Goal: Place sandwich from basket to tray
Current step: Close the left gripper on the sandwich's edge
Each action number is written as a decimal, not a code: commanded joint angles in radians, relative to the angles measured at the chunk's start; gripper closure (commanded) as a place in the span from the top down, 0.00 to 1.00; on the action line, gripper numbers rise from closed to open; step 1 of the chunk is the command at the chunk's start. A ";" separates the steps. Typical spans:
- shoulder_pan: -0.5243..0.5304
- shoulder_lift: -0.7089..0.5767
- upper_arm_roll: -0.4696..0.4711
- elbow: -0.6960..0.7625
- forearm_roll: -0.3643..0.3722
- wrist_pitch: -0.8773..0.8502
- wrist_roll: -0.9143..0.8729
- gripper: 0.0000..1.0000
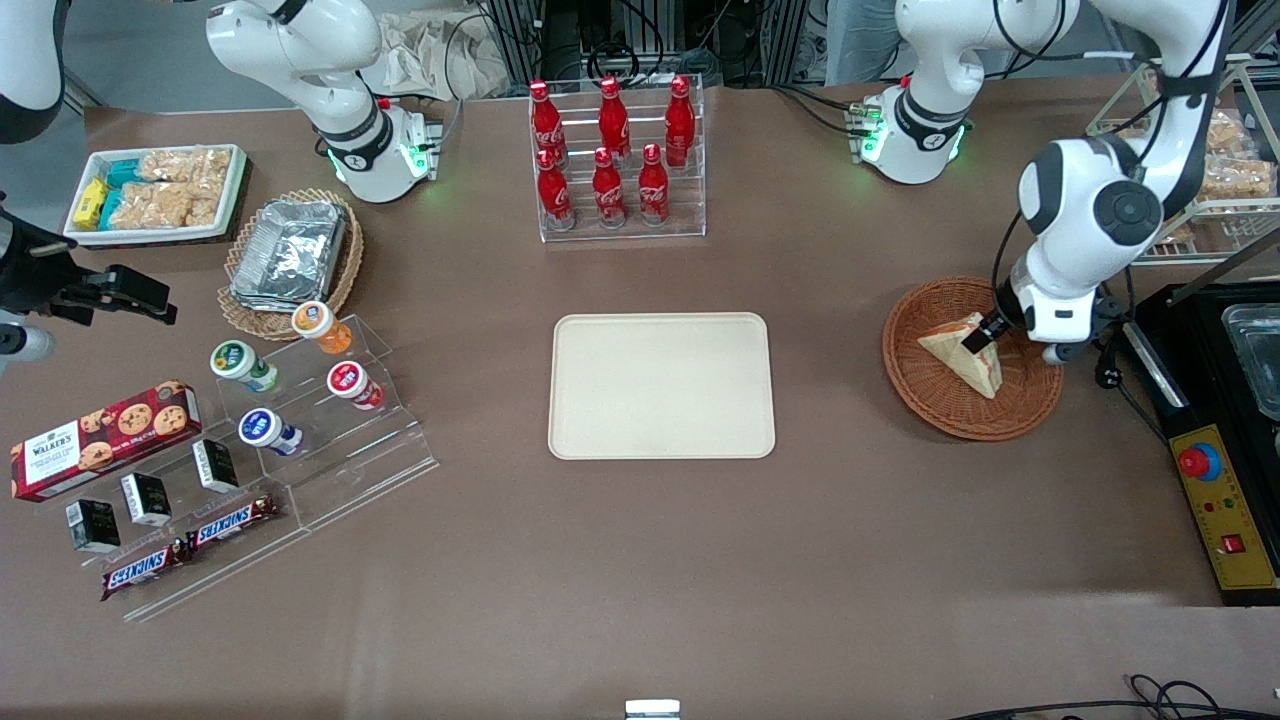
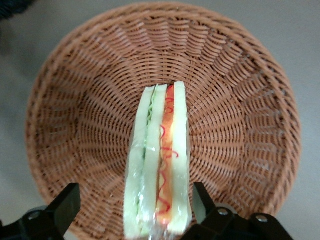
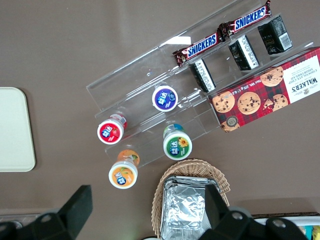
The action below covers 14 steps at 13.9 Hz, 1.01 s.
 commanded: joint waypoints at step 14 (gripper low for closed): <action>-0.036 -0.038 -0.019 0.018 -0.011 0.018 -0.005 0.00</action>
